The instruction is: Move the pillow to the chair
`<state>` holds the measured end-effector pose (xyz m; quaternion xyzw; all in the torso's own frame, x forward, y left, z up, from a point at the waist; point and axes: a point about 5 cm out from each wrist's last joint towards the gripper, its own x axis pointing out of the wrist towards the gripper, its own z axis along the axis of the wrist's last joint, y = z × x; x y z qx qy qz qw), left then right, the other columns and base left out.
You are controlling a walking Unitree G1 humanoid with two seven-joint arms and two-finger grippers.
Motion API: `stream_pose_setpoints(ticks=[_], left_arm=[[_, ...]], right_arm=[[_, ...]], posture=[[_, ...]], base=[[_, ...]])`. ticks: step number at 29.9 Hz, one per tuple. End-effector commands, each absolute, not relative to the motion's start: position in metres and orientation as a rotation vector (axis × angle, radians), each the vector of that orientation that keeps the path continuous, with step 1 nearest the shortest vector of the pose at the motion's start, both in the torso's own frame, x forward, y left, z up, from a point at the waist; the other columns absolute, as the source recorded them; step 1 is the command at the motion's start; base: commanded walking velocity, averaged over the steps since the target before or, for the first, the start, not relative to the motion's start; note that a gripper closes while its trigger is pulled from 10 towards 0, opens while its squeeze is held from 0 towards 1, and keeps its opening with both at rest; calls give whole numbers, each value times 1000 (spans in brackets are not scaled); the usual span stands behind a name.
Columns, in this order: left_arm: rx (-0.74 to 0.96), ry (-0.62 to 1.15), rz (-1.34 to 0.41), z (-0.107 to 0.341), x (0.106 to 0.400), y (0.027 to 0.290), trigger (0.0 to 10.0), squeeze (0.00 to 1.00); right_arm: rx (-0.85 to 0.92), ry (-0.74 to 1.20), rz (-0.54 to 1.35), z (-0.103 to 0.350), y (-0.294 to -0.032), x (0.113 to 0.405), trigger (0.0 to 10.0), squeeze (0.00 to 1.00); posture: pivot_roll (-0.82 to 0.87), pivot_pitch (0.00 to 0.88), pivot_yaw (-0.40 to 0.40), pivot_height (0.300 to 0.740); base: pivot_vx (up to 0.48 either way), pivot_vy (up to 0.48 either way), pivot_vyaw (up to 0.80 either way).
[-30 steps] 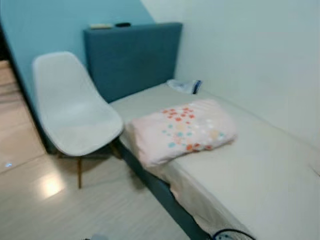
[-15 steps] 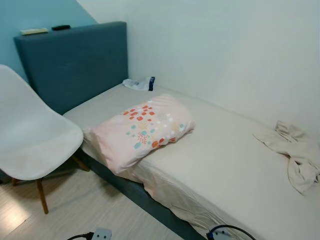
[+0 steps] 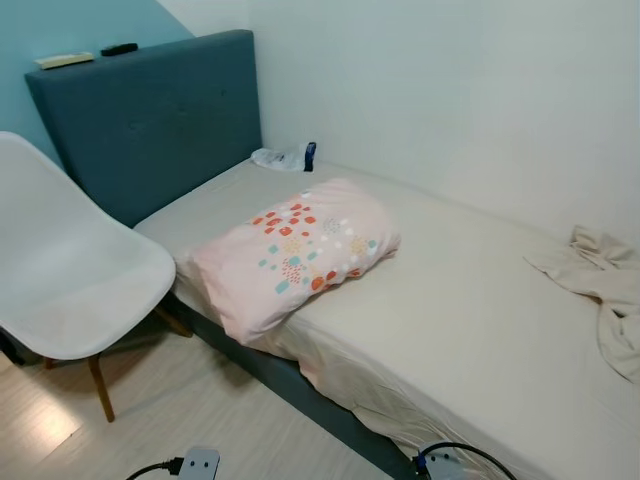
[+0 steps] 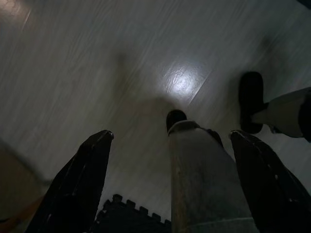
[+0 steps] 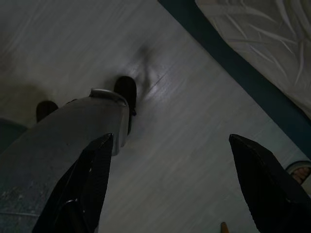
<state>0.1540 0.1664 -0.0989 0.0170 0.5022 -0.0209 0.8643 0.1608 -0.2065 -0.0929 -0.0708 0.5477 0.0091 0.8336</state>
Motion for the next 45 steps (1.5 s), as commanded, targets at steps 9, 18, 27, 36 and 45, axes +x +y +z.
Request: stream_pose_setpoints(ticks=[9,18,27,36,45], left_arm=[[35,1060,-49,-99,154,169,10000,0],[38,1069,-60,-100,151,167,10000,0],[34,1078,-73,-101,149,164,10000,0],[34,1072,-71,-101,151,163,10000,0],[47,1074,-69,-100,151,164,10000,0]], right_arm=[[-103,1131,4,-92,-204,162,10000,0],[-96,1121,0,-92,-206,162,10000,0],[-96,1127,-29,-92,-211,160,10000,0],[-59,1069,-61,-88,-212,168,10000,0],[298,772,-52,-52,-204,233,10000,0]], posture=[[7,0,0,740],[3,0,0,740],[-9,0,3,740],[-14,0,6,740],[-16,0,8,740]], base=[[369,0,0],[372,0,0],[373,0,0],[323,0,-700],[0,0,0]])
